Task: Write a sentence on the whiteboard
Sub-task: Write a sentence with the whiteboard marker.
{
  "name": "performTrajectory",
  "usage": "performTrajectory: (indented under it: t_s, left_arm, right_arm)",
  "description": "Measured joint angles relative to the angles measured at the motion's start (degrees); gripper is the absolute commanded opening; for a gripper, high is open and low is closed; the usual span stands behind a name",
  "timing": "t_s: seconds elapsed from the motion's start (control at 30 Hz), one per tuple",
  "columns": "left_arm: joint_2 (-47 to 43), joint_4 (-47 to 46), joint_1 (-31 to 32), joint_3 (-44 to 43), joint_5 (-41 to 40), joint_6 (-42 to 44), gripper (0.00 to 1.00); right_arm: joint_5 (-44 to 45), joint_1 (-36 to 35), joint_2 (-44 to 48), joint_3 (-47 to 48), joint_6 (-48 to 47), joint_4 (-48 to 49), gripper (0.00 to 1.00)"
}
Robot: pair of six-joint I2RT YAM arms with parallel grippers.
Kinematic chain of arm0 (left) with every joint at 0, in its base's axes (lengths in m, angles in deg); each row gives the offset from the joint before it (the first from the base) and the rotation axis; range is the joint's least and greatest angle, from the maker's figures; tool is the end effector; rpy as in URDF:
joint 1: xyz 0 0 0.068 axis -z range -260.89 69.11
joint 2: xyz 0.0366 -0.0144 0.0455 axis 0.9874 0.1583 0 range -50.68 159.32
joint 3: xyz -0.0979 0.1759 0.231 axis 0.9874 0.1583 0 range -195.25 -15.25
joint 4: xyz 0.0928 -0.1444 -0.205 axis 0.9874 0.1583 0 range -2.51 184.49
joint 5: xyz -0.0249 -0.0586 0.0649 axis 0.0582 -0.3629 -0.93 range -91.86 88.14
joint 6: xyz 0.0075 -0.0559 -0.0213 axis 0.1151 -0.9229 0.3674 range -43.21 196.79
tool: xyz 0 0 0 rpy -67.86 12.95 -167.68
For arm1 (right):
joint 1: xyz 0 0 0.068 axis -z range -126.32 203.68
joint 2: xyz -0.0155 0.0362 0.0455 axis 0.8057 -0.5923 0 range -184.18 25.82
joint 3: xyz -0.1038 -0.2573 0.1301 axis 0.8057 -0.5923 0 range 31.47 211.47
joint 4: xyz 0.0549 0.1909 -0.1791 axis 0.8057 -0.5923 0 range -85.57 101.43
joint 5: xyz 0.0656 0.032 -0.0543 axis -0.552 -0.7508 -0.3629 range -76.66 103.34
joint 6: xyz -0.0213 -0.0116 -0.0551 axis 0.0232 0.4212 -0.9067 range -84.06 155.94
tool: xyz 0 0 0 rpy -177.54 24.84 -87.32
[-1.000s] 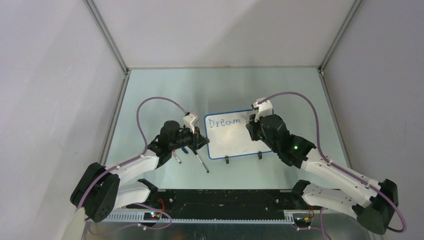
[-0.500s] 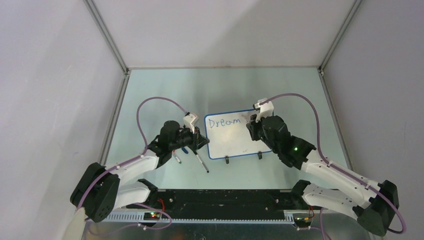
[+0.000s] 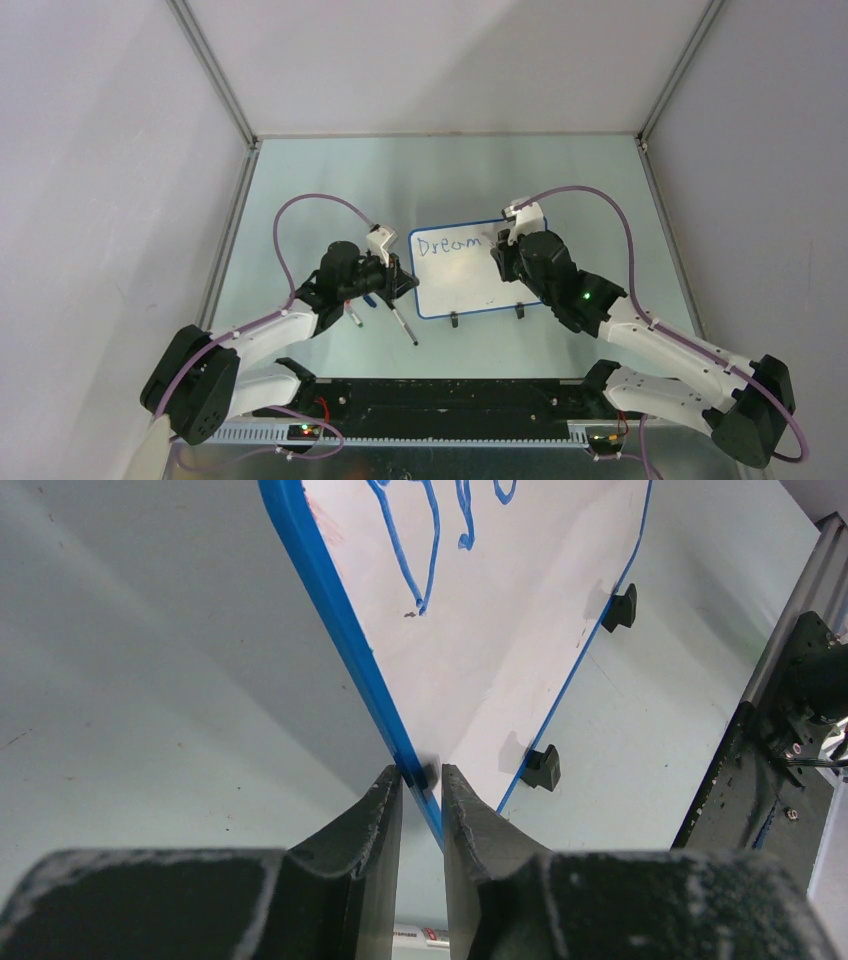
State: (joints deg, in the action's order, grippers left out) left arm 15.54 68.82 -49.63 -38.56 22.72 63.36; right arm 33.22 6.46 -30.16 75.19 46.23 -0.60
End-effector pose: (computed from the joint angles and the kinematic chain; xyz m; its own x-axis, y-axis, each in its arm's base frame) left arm 0.1861 -0.1348 0.2125 -0.5262 0.0723 -0.8473 0.6928 0.6142 -0.3779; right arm 0.1585 0.1491 0.3186 -0.3606 -0.1424 -0.9218 -0.4221 0.9062 0.0251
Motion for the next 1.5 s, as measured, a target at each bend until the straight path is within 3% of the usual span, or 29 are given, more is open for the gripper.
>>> performTrajectory:
  t_s: [1.5]
  left_arm:
    - [0.00, 0.00, 0.02, 0.00, -0.02, 0.00, 0.25]
  right_arm:
    - [1.42, 1.42, -2.62, 0.00, 0.20, 0.61, 0.00]
